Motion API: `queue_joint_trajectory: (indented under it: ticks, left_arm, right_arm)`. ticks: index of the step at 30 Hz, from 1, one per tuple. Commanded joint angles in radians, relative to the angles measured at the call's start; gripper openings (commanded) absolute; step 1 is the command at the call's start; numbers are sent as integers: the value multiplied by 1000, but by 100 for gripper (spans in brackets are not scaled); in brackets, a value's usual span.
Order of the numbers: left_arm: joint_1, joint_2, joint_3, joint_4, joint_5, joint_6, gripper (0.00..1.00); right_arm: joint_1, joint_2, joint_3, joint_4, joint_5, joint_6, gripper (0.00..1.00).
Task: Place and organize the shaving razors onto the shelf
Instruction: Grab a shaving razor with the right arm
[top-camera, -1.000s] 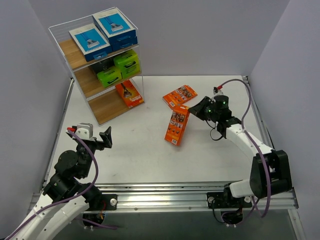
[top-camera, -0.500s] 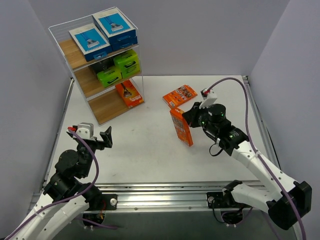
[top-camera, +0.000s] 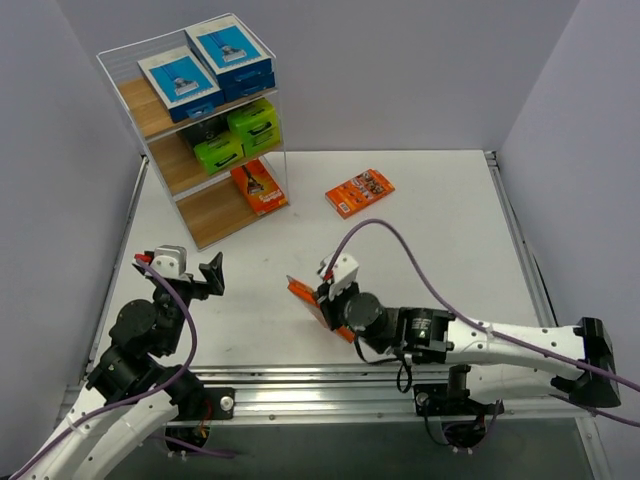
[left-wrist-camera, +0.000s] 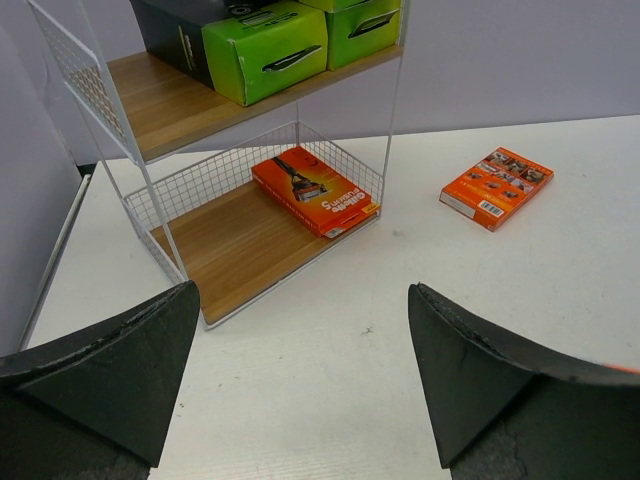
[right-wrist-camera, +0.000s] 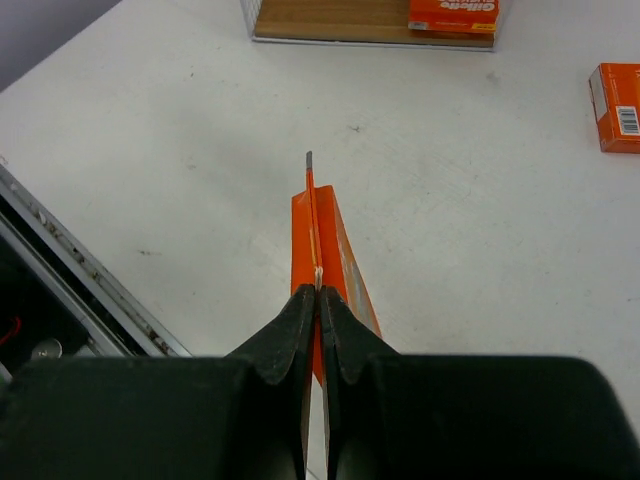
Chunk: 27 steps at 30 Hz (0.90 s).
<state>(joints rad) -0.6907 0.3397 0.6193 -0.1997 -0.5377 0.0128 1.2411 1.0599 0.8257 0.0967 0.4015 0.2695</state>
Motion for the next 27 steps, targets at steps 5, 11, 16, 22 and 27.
queue_joint_trajectory:
  ticks: [5, 11, 16, 22, 27]
  left_arm:
    - [8, -10, 20, 22, -10, 6, 94]
    - [7, -13, 20, 20, -18, 6, 94]
    - [7, -14, 20, 19, -16, 6, 94]
    - [8, -16, 20, 20, -15, 4, 94]
    - [7, -15, 20, 19, -13, 4, 94]
  right_arm:
    - [242, 158, 46, 35, 390, -16, 0]
    - [291, 239, 49, 72, 343, -13, 0]
    - [331, 287, 38, 97, 309, -13, 4]
    - [357, 366, 30, 124, 275, 39, 11]
    - [359, 364, 4, 153, 292, 68, 45]
